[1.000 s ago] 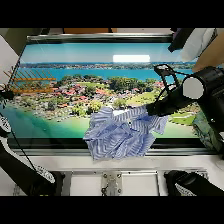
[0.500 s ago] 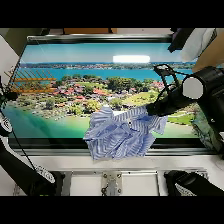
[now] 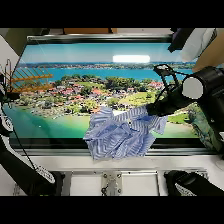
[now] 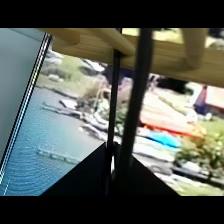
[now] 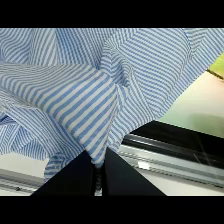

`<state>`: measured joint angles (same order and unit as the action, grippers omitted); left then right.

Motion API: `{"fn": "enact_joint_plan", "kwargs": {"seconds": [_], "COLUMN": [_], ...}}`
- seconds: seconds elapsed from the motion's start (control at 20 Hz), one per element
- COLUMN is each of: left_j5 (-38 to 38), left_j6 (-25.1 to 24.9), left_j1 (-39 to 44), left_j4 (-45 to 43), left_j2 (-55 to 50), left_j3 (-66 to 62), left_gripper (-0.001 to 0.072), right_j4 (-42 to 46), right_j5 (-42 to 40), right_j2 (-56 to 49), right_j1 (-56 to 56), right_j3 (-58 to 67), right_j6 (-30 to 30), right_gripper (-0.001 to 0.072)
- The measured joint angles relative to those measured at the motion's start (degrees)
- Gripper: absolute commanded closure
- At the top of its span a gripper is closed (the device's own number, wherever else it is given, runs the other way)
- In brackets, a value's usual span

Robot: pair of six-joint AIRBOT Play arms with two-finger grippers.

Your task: Fold the clothes and pants, and hang the long-sleeved shirts on hangers.

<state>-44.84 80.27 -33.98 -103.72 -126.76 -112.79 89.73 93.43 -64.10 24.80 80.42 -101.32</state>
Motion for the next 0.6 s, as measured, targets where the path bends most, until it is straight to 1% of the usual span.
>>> {"fn": "enact_joint_plan", "kwargs": {"seconds": [0.3, 0.6], "left_j5": [-2.12, -2.21], "left_j6": [0.26, 0.87], "left_j1": [0.59, 2.27], "left_j4": [0.94, 0.48], "left_j2": [2.29, 9.66], "left_j3": [0.22, 0.09], "left_gripper": [0.0696, 0.0696], "right_j4": [0.0, 0.0], "right_j5": [-0.02, -0.04], "right_j2": [0.0, -0.02], "right_j1": [0.0, -0.02], "right_j3": [0.0, 0.0], "right_j6": [0.0, 0.0], "right_gripper": [0.0691, 0.0691]}}
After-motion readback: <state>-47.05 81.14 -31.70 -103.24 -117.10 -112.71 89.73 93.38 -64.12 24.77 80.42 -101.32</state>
